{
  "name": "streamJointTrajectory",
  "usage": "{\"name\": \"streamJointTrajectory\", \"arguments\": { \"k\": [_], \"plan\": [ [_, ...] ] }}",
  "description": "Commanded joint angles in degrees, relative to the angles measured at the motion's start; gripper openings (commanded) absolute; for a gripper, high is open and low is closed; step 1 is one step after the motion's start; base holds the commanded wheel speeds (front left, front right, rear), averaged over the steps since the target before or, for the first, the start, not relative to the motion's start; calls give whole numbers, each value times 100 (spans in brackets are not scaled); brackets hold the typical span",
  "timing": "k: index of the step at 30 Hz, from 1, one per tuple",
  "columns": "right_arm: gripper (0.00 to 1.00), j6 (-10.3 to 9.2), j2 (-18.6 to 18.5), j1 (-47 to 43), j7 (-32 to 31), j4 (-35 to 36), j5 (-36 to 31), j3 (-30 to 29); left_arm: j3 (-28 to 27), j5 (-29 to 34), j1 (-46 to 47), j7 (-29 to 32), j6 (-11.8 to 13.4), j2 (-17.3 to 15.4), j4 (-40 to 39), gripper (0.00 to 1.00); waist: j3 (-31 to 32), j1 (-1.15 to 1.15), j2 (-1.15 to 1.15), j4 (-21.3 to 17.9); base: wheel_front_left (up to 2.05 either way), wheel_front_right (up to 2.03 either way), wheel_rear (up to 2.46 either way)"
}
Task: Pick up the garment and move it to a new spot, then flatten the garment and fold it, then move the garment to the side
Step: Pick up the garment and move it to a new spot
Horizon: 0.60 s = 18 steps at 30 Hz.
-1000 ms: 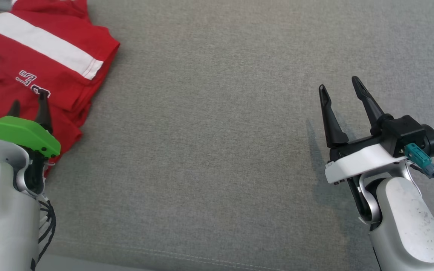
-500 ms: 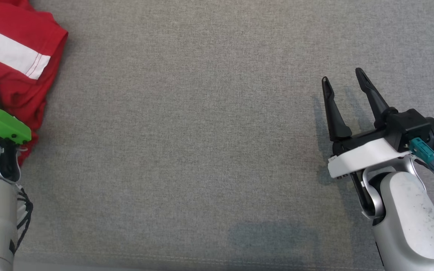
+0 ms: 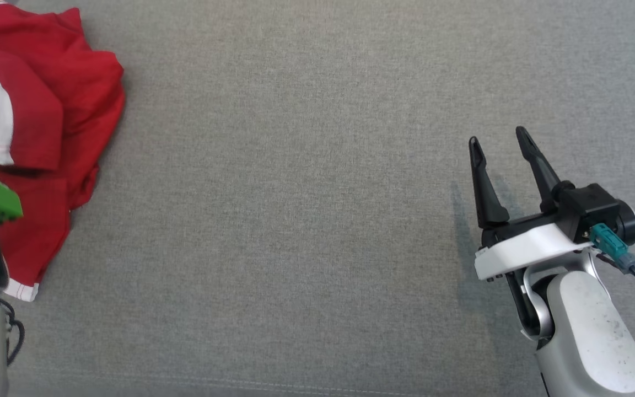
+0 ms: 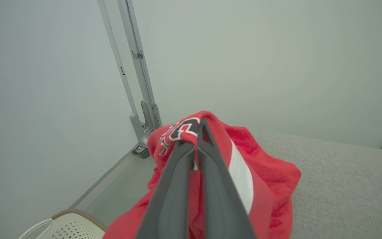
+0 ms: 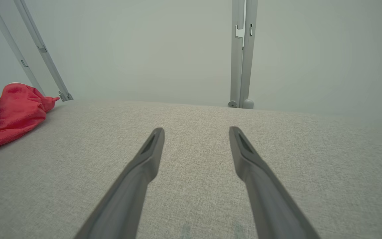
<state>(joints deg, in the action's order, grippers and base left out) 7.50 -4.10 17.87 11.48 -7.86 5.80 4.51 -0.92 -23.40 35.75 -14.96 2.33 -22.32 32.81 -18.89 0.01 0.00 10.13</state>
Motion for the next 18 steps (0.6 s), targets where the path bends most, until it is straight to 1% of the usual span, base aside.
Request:
{"name": "streamJointTrajectory", "arguments": {
  "k": [1, 6, 12, 15, 18],
  "plan": [
    [100, -1, -1, -100, 35, -27, 4, 1, -52, 78, -204, -24, 54, 28, -175, 0, 443, -1, 0, -135, 0, 0, 0],
    [100, -1, 56, -309, 113, -149, 63, -25, -153, 209, -1615, -21, 372, 225, -1624, 0, 897, -1, 0, -277, 0, 0, 0],
    [100, -1, 84, -568, 116, -131, 71, -69, 20, 387, -2883, 407, 757, 417, -3324, 0, 1252, -1, 0, -422, 0, 0, 0],
    [100, -1, 93, -686, 104, -82, 73, -61, 220, 490, -3314, 614, 883, 510, -3910, 0, 1387, -1, 0, -529, 0, 0, 0],
    [100, -2, 96, -737, 103, -43, 108, -51, 438, 556, -3603, 773, 944, 633, -4286, 0, 1461, -1, 0, -686, 0, 0, 0]
  ]
}}
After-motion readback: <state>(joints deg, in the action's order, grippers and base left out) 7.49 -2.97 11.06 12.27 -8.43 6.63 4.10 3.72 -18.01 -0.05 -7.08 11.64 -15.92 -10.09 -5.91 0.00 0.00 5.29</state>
